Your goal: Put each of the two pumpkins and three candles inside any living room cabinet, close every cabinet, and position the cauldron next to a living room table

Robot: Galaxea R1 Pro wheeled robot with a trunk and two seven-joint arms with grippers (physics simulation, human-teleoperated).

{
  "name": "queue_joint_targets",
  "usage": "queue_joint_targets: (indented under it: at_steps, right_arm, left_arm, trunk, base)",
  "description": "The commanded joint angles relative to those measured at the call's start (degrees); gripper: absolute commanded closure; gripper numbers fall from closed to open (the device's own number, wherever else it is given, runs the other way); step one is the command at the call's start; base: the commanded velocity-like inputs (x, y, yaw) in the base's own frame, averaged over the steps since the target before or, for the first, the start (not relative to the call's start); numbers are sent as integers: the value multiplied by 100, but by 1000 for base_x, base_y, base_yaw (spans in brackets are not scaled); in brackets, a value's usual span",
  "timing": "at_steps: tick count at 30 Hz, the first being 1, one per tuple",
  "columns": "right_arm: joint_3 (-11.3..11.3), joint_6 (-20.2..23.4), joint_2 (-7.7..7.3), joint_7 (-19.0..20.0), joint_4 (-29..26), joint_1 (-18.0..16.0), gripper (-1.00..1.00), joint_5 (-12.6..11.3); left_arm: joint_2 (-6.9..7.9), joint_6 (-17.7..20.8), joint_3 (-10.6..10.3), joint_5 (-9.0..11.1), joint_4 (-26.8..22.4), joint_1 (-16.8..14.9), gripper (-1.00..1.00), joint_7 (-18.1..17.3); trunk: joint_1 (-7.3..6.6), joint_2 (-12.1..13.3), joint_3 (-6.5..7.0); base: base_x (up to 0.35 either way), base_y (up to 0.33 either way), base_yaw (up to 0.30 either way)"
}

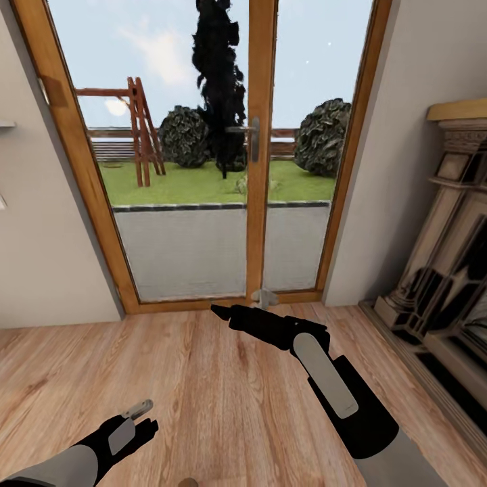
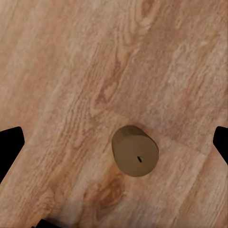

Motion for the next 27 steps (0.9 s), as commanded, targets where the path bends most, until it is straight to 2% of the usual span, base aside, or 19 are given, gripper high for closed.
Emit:
queue_joint_targets:
  at_steps: [1, 27]
  right_arm:
    - [3, 8, 1, -58, -4, -5, -100, -61]
    - [9, -2, 3, -58, 18, -5, -100, -53]
  left_arm:
    - [3, 33, -48, 56, -18, 0, -100, 36]
    - [-19, 32, -48, 46, -18, 0, -100, 28]
  trunk:
    - [22, -44, -24]
    - [593, -1087, -491]
  base:
    - [0, 0, 0]
    - [0, 0, 0]
